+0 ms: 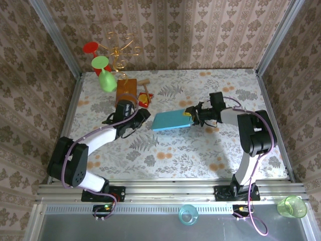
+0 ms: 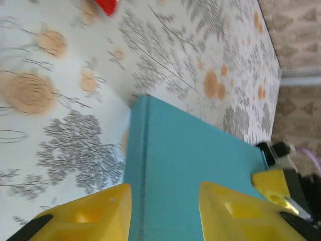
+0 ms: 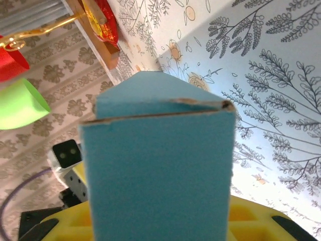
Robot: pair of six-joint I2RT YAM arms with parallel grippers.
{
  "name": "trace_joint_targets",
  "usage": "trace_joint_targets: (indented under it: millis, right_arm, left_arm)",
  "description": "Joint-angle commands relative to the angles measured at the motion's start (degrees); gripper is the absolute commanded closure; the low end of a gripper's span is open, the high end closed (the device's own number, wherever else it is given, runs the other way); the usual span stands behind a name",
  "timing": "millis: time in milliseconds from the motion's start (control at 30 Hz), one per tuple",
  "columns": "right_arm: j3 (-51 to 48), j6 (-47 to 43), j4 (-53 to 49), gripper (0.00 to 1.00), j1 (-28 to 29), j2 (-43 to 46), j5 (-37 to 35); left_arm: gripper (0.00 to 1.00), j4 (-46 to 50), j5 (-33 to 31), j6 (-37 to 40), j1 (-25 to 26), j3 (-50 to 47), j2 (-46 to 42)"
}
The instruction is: Fold the paper box
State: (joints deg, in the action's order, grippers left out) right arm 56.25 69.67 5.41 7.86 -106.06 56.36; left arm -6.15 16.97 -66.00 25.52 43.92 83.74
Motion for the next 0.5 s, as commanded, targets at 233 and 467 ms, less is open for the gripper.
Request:
trace_joint_targets:
  millis: [233, 467]
  right_arm:
    - [6.84, 7.15, -16.91, 0.69, -1.65, 0.68, 9.25]
    - [8.35, 7.36, -19.95, 0.69, -1.97, -1.58, 10.82]
  left_arm:
    - [0.51, 15.17, 4.5, -25.11, -1.32, 4.13, 2.8]
    - [0.44, 4.84, 5.96, -44.61, -0.15, 0.72, 3.96]
